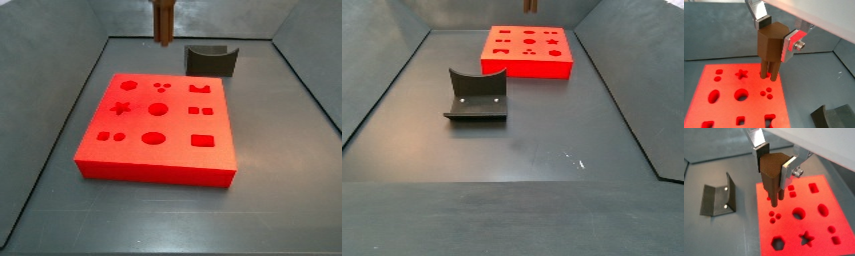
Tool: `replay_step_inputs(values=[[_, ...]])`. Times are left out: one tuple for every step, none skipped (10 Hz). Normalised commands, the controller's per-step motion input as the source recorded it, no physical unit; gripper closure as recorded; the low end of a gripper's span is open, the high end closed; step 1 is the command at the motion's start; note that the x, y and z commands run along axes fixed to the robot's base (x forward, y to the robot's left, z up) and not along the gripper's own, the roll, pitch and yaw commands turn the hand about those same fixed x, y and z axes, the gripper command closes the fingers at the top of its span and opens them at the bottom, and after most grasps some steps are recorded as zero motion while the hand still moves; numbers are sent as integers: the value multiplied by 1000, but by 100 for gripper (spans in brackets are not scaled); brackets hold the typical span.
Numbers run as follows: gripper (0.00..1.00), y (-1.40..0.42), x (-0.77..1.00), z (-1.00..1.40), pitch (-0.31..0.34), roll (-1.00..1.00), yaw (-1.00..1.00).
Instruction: Insert the 3 prong object.
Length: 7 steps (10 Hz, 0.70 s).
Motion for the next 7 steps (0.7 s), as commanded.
replay_step_inputs(values=[[100, 171, 66, -534, 254, 136, -240], [100, 0, 123, -551, 276, 74, -260], [100, 0, 217, -371, 149, 0, -291], [100, -80, 346, -291, 23, -34, -269], [100, -17, 337, -243, 0, -90, -269], [100, 0, 274, -177, -66, -141, -234], [100, 0, 171, -137, -116, -126, -206]])
